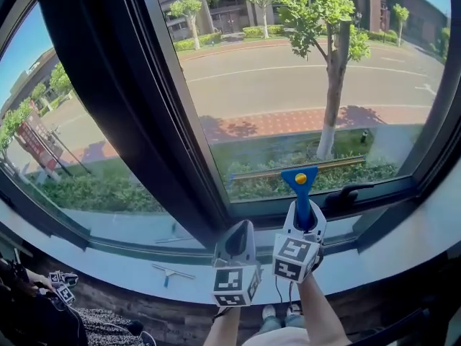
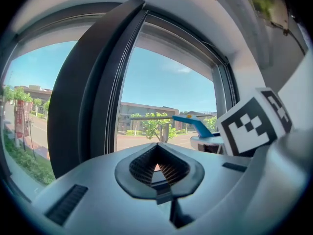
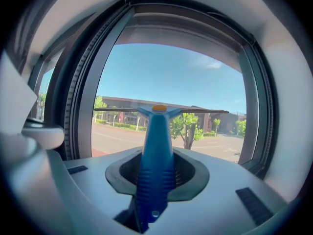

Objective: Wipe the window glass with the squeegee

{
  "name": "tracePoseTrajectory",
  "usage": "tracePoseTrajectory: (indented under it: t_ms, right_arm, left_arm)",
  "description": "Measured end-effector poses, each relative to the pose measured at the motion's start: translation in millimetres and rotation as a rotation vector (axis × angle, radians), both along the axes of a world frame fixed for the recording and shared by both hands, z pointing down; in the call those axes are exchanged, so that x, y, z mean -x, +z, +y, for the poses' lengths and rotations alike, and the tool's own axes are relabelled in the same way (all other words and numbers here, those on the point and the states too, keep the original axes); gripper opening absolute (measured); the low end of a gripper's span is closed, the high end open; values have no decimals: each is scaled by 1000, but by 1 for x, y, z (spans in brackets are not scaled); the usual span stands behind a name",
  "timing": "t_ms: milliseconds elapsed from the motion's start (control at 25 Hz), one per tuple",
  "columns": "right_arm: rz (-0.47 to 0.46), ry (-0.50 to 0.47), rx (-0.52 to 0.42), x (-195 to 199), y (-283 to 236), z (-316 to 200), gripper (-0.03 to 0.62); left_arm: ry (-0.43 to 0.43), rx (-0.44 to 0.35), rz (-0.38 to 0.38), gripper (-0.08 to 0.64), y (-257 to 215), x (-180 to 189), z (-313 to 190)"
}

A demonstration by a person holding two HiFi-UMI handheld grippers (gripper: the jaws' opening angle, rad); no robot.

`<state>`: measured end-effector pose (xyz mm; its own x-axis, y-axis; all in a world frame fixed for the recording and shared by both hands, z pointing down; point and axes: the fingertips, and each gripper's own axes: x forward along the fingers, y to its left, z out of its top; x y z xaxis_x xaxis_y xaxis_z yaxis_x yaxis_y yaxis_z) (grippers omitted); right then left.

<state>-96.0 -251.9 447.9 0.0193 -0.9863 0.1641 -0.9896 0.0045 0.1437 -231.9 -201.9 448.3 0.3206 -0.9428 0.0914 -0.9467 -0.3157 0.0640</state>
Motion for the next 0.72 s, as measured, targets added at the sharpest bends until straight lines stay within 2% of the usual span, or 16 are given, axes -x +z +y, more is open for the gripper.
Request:
tracePoseTrajectory:
  t_ms: [120,280,440,560,720]
  right_arm:
    - [-22,19,-108,-18,-55,1,111]
    - [-43,44,-271,-54,-150,-5,112]
    - [-89,36,-421,-95,-234,-2,111]
    - [-117,9,-482,-123,-291,-8,110]
    - [-88,-15,-532,-158,-348,-21,110]
  left_arm:
    - [20,-56,-2,-5,-32,-10,-7]
    - [52,-210,65,-6,-103,-31,-16]
    - [88,-315,76,-6,-146,-56,-8]
    - [90,-371,82,-6,-173,-79,-6]
    - [93,-412,88,-6,-195,-121,-4]
